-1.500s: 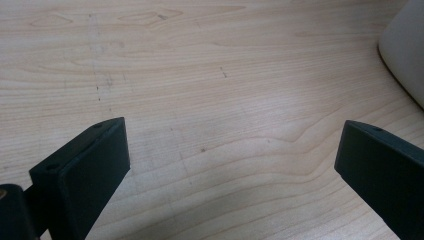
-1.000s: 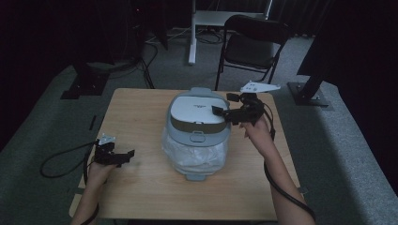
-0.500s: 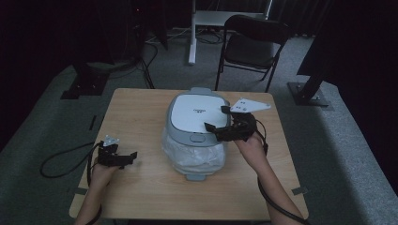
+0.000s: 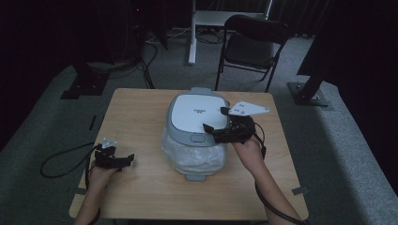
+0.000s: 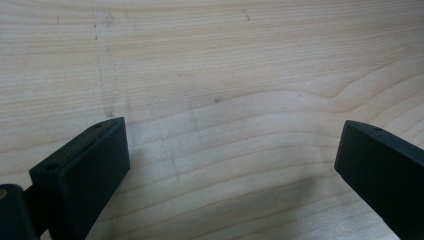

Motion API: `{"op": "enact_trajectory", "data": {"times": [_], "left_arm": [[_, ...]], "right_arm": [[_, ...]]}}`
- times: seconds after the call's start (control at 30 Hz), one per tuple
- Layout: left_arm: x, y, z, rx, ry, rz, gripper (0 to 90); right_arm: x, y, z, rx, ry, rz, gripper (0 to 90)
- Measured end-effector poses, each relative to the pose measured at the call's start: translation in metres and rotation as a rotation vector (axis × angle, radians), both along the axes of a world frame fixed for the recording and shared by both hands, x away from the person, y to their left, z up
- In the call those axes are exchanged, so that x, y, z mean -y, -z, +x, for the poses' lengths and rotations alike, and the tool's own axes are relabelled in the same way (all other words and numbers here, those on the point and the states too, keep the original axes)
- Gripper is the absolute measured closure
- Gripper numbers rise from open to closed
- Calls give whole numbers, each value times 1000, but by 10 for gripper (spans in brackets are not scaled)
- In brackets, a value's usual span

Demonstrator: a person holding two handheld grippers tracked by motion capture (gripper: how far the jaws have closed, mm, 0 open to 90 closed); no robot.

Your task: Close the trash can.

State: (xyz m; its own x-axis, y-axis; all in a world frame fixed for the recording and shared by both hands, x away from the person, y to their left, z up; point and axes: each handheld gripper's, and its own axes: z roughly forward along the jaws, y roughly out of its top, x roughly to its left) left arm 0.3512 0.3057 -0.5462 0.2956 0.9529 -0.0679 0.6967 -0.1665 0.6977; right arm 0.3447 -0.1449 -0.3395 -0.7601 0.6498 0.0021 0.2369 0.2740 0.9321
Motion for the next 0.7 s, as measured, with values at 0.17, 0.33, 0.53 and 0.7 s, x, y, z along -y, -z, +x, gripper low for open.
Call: {"op": "enact_trajectory", "data": {"times": [0.17, 0.33, 0.53, 0.7], "left_arm": [[0, 1, -1, 3, -9, 21, 20], [1, 3, -2, 14, -9, 32, 20], [5, 3, -2, 12, -5, 77, 20], [6, 3, -2, 12, -8, 83, 20]], "right_arm": [[0, 1, -1, -1, 6, 6, 112], [-5, 1, -2, 13, 11, -20, 107], [-3, 5, -2, 35, 9, 15, 107], [3, 3, -3, 82, 45, -3, 107]]}}
